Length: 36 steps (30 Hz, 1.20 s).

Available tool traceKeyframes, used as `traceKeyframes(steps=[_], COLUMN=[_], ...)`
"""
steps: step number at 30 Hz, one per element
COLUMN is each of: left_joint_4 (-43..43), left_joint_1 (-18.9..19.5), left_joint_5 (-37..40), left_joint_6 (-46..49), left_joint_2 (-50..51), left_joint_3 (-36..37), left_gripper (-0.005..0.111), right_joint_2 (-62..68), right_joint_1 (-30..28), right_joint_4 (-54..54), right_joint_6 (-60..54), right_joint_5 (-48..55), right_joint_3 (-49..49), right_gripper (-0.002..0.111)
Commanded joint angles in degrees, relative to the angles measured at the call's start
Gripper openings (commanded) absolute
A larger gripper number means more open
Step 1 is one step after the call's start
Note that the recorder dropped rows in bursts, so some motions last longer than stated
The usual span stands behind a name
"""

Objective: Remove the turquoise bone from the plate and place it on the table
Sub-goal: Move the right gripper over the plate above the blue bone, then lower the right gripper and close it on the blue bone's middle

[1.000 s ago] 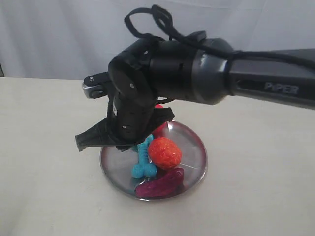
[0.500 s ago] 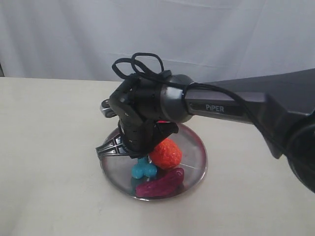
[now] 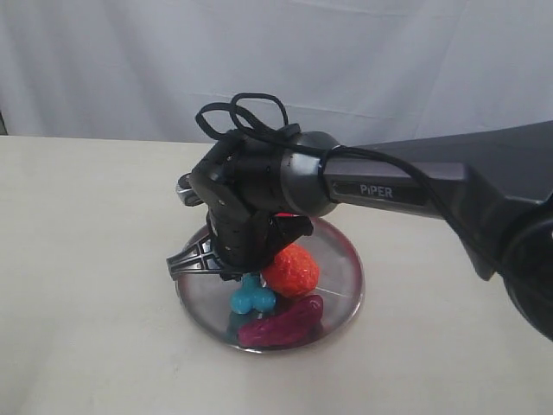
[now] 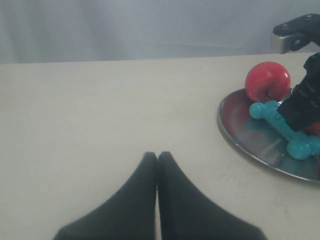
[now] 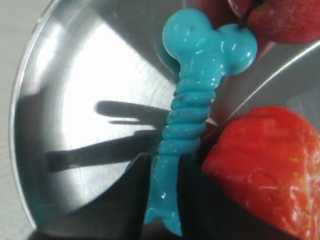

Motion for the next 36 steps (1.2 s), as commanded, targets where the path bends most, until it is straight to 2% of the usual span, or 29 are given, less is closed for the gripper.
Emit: traceKeyframes(steps=[1,5,36], left_joint_4=[0.02,0.02,0.02], left_joint_1=[-0.16,-0.16,-0.16], left_joint_5=[-0.04,-0.04,-0.04], left_joint_6=[-0.06,-0.06,-0.08], left_joint_2=[-0.07,-0.07,-0.07], left_joint_3=[0.19,0.19,0.19], left_gripper=[0.000,0.000,0.000], right_joint_2=[-0.07,-0.07,3.04], right_joint_1=[-0.25,-0.25,-0.25], right_joint_4=[-0.41,-0.41,-3.52], right_joint_6=[1.26,1.26,4.25], right_joint_5=[-0.21,-0.21,-2.26], right_joint_3=[-0.48,-0.48,-0.36], right_gripper=[0.041,0.045,0.045])
